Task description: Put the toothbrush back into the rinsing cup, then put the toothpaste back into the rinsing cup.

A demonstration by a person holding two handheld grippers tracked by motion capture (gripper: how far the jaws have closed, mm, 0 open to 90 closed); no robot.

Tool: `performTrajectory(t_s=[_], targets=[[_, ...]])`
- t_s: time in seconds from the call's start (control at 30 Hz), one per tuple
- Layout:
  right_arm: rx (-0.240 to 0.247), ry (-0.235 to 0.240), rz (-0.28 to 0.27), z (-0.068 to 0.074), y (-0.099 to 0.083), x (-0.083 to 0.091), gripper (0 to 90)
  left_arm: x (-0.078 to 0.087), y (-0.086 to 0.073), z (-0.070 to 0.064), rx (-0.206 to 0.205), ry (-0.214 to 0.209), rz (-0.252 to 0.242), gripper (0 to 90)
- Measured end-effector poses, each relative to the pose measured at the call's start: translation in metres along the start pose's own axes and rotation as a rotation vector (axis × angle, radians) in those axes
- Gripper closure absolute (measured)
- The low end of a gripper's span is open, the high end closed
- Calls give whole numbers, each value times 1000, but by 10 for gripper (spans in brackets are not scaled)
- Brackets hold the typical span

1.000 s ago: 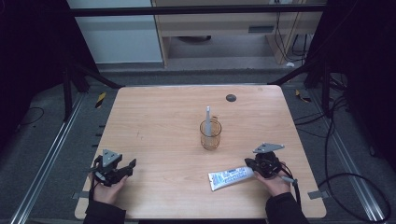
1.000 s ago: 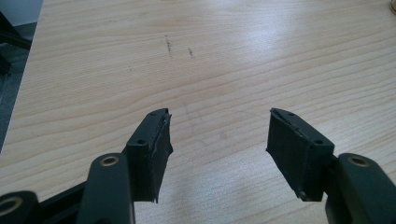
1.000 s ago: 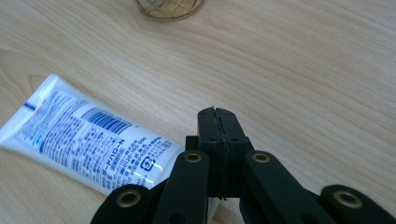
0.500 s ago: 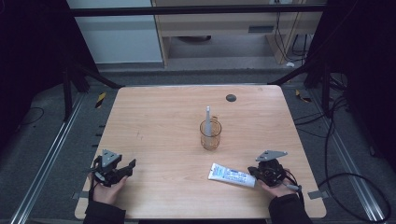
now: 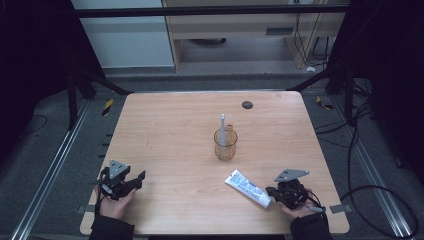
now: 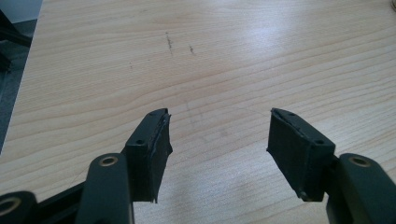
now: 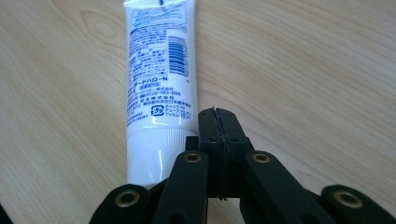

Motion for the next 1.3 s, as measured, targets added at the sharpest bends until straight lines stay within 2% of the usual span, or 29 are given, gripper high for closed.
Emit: performTrajectory(t_s=[0.13,0.27,0.57,0.7,1.07,1.3], targets=[[9,7,11,5,-1,-1,899,0,0,0,0,-1,1,382],[5,0,15,4,-1,-1,885,-1,0,-1,-3,-3,2,381],[-23,-57,-44,-6,5,13,808,-2,-1,-2,-6,-11,3,381],[-19,-77,-67,-8,13,18,750,-3,-1,-1,-7,-13,4,381],[-13,-85,-107,-3,34,27,620,-4,-1,-2,-15,-14,13,380],[7,-71,-97,5,48,25,581,-5,-1,-2,-15,-16,16,379]])
Point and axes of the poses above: each handheld gripper's, and its own axes: x roughly backward along the jaws, y roughly out of its top, z roughly to its left, the point moved 6 cm from there along -x, roughly forward along the jaws, and after that the axes turned 15 degrees about y, right-handed, at the moved point
